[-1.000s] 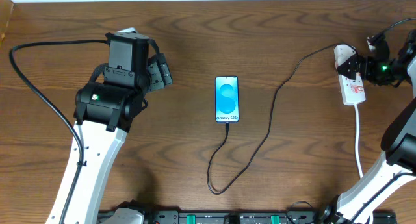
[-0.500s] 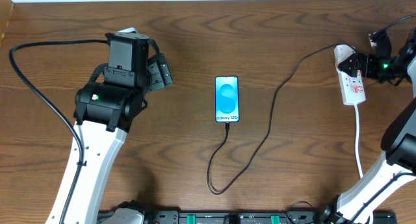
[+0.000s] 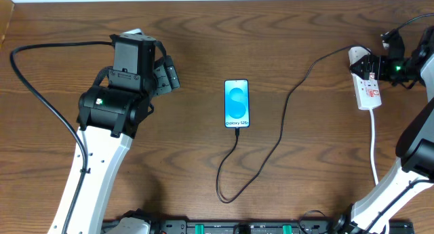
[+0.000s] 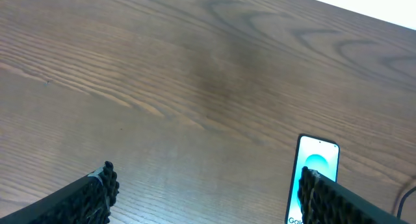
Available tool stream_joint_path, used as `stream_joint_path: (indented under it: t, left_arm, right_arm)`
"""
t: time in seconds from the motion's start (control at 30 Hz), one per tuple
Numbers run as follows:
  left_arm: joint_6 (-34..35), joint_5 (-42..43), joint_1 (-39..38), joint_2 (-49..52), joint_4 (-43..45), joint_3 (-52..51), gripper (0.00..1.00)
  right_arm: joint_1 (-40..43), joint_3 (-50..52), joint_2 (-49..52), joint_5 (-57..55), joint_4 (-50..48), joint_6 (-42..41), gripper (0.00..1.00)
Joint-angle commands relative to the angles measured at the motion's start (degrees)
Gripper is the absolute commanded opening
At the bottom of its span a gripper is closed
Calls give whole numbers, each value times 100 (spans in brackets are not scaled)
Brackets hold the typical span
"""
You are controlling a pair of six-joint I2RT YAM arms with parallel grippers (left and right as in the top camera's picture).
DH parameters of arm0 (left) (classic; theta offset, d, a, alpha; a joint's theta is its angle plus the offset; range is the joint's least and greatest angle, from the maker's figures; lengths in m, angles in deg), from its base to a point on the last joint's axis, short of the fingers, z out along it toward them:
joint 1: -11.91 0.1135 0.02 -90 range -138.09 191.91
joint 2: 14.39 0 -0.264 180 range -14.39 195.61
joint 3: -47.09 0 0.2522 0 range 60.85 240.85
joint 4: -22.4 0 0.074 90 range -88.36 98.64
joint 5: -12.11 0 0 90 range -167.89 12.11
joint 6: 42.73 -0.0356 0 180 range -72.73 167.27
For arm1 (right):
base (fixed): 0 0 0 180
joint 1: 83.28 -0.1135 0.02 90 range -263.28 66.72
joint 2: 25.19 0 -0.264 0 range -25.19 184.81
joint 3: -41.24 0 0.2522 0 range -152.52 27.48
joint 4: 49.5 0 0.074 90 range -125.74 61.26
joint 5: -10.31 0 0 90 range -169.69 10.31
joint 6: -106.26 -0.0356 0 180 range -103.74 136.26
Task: Plug charger to phone and switch on socket
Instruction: 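Move the right gripper to the power strip's switch beside the plug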
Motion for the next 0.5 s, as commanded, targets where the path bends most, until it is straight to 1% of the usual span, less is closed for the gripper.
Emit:
stream_joint_path:
  t: [0.0,0.47]
  left_arm:
    - [-74,-133,-7,-13,-17,37,90]
    - [-74,-133,-7,-13,-17,37,90]
  right_arm:
    - [-52,96,24,107,13,22,99]
    - [-52,229,31,109,28,-107,99]
